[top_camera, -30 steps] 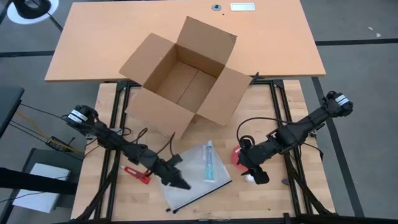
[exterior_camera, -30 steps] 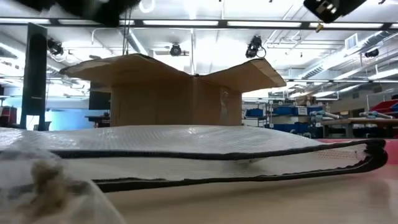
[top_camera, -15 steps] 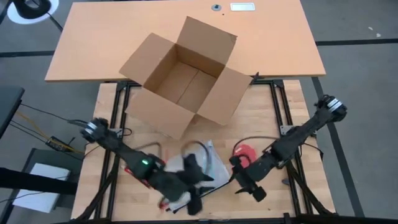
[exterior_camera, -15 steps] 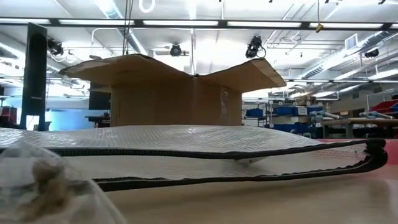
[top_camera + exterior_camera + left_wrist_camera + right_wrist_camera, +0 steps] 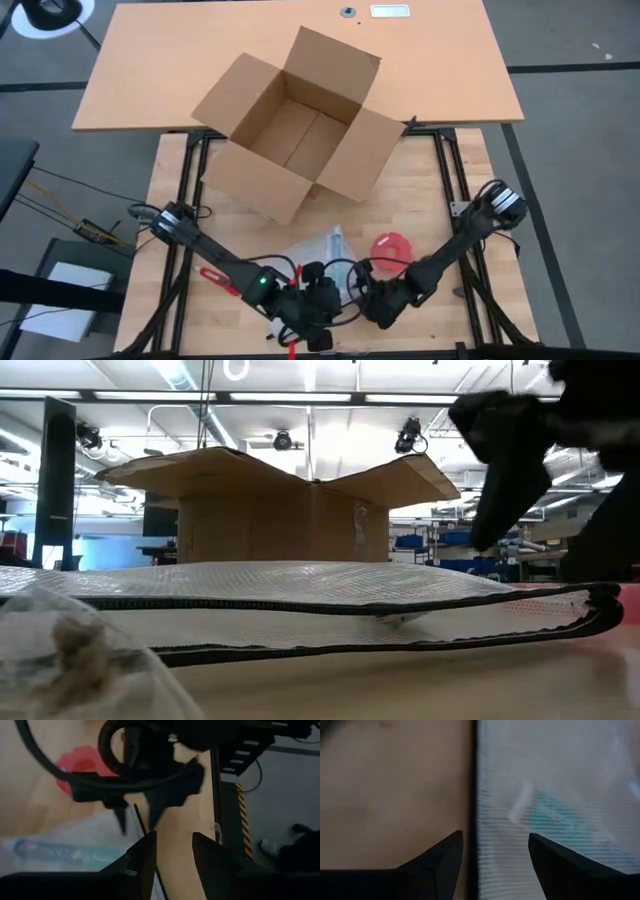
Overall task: Unpack boxes
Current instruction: Close the zip bag
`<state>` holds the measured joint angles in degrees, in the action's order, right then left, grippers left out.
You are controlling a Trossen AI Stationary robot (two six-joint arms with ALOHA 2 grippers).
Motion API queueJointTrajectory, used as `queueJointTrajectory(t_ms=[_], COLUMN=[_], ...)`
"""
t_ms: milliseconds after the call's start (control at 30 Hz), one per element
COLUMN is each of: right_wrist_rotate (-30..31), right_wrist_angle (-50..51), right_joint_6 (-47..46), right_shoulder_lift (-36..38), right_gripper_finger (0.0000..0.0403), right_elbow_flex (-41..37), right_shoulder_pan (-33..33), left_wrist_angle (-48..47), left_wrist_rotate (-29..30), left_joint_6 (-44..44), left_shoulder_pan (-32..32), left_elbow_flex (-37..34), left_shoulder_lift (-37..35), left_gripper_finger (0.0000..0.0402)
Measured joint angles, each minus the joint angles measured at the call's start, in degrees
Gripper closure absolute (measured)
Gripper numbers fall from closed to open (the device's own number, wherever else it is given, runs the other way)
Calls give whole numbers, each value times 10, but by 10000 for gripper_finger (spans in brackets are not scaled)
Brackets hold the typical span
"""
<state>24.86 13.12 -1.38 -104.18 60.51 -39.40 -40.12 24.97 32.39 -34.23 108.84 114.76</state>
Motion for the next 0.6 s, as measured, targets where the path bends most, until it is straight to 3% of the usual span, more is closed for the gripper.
queueJointTrajectory(t_ms=[100,400,600], right_wrist_rotate=[30,21,5], right_wrist_angle=[0,-17,-81], right_joint_6=[11,11,19], right_shoulder_lift=[-27,-43,-40], right_gripper_finger=[174,174,174], right_elbow_flex=[0,0,0], right_shoulder_pan=[0,-13,-30], left_wrist_angle=[2,2,4], left_wrist_rotate=[-2,-2,-2], left_joint_6=[20,24,24], left_shoulder_pan=[-3,-4,-3], left_elbow_flex=[-3,-4,-4], left_shoulder_lift=[4,5,5], left_gripper_finger=[266,266,266])
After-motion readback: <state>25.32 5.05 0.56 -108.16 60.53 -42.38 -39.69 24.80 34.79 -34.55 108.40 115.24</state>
